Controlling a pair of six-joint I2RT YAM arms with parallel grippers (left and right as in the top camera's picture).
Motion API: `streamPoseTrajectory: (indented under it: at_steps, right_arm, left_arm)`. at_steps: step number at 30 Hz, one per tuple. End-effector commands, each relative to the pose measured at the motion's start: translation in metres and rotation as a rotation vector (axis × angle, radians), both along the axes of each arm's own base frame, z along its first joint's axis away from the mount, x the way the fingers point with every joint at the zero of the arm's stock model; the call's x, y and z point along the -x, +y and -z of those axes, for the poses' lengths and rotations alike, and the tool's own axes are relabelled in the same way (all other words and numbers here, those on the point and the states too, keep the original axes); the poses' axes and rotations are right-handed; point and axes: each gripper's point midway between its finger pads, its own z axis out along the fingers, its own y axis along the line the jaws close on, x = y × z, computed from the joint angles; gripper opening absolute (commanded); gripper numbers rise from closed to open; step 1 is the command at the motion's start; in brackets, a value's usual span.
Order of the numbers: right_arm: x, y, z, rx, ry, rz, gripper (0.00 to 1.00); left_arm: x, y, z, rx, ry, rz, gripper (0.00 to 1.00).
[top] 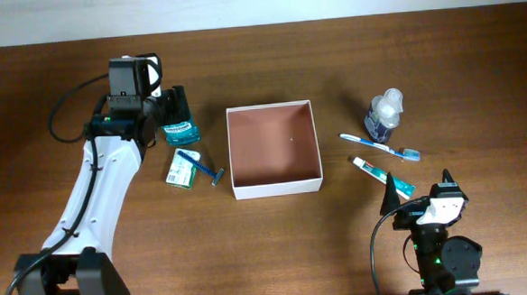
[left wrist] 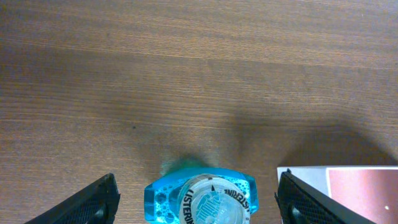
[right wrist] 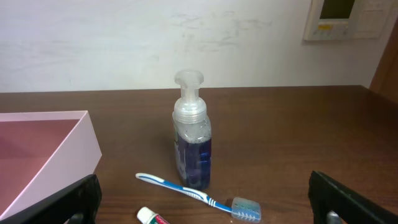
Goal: Pack container
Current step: 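Lower the open left gripper over the Listerine bottle cap, then close the left gripper on the Listerine bottle and lift it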
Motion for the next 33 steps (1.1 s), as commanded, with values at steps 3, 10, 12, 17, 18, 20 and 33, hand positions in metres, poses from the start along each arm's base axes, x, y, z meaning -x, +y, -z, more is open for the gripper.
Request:
streamPoseTrajectory:
  at_steps: [3, 10, 12, 17, 18, 20, 33]
  right_arm:
    - [0.0, 0.002, 0.002, -0.008, 0.001, -0.009, 0.99]
    - [0.0, 0.002, 0.002, -0.008, 0.001, -0.009, 0.99]
    - [0.0, 0.002, 0.002, -0.008, 0.001, -0.009, 0.99]
    - [0.0, 0.002, 0.002, -0.008, 0.001, -0.009, 0.99]
    - [0.0, 0.002, 0.002, -0.008, 0.001, -0.009, 0.99]
    - [0.0, 0.002, 0.002, -0.008, 0.001, -0.009, 0.99]
    - [0.0, 0.002, 0.002, -0.008, 0.001, -0.009, 0.99]
  left_arm:
    - [-0.002, -0.003, -0.003, -0.012, -0.004, 0.002, 0.8]
    - [-0.002, -0.013, -0.002, -0.012, -0.005, 0.024, 0.78]
    - [-0.002, -0.013, -0.002, -0.012, -0.004, 0.024, 0.78]
    - [-0.004, -0.006, 0.009, -0.043, 0.02, -0.001, 0.77]
    - [-0.004, -0.006, 0.011, -0.043, 0.024, -0.001, 0.77]
    - [-0.004, -0.006, 0.017, -0.045, 0.035, -0.001, 0.77]
    - [-0.011, -0.007, 0.02, -0.043, 0.02, -0.001, 0.6]
